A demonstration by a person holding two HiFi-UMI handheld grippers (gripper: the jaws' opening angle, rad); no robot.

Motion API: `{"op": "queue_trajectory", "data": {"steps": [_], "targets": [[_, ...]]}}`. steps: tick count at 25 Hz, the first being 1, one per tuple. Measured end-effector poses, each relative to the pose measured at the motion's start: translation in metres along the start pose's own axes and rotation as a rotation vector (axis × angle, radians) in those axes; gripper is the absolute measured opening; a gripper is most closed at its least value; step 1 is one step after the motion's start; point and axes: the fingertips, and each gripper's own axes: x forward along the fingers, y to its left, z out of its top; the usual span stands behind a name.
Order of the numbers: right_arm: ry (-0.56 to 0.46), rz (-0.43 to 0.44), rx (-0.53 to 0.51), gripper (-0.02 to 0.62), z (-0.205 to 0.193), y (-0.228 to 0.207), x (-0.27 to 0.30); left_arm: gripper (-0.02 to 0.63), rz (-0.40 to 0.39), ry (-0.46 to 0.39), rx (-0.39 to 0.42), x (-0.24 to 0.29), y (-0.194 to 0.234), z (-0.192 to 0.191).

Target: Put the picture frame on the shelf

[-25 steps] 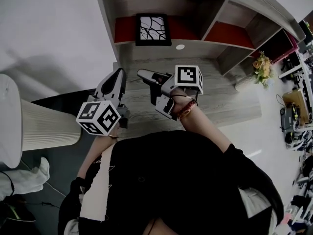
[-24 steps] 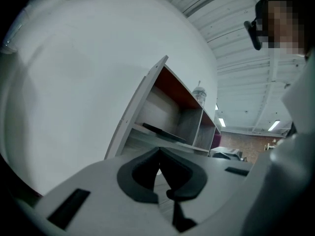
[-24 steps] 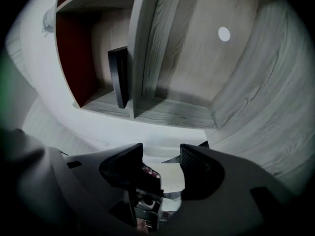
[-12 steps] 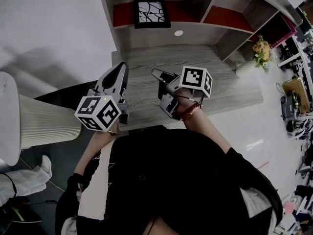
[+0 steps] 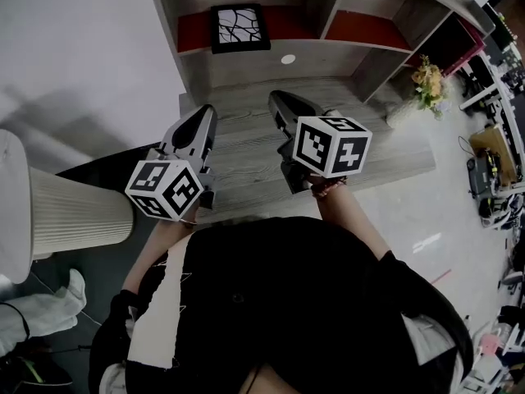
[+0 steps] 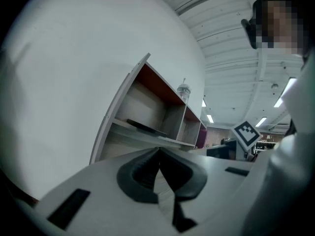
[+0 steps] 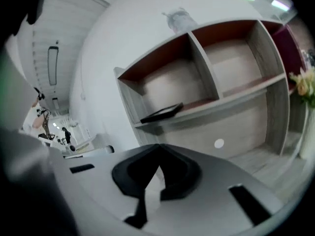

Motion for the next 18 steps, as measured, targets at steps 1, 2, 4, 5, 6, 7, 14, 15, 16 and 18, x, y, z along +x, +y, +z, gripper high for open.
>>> {"op": "queue_trajectory", "data": {"steps": [1,2,4,5,6,7,14,15,16,18], "targets": [[-0.036,-0.008,-0.039,0.003,0.011,-0.002,-0.004,0.012,0.002,-0.004,0.003,0.003,-0.001,0.001],[-0.072,-0.016,-0.072,0.003,0.022,-0.004,-0.009,0.012,0.004,-0.009,0.004,0.006,-0.003,0.003],[-0.136,-0.032,-0.127,0.003,0.042,-0.010,-0.019,0.011,0.006,-0.019,0.007,0.013,-0.009,0.006],[-0.163,-0.036,-0.151,0.003,0.050,-0.013,-0.024,0.011,0.007,-0.025,0.012,0.017,-0.013,0.008],[-0.186,-0.037,-0.171,0.003,0.057,-0.015,-0.028,0.012,0.009,-0.030,0.020,0.021,-0.018,0.009],[-0.205,-0.034,-0.186,0.003,0.063,-0.018,-0.032,0.012,0.012,-0.035,0.029,0.025,-0.022,0.010],[-0.200,-0.011,-0.228,0.005,0.069,-0.040,-0.036,0.011,0.054,-0.053,0.047,0.042,-0.038,0.009],[-0.193,-0.008,-0.231,0.005,0.069,-0.043,-0.035,0.012,0.058,-0.053,0.047,0.044,-0.040,0.008],[-0.186,-0.005,-0.233,0.003,0.068,-0.045,-0.035,0.012,0.062,-0.054,0.047,0.046,-0.042,0.008],[-0.174,0.006,-0.241,0.004,0.066,-0.049,-0.035,0.011,0.069,-0.053,0.047,0.049,-0.045,0.006]]}}
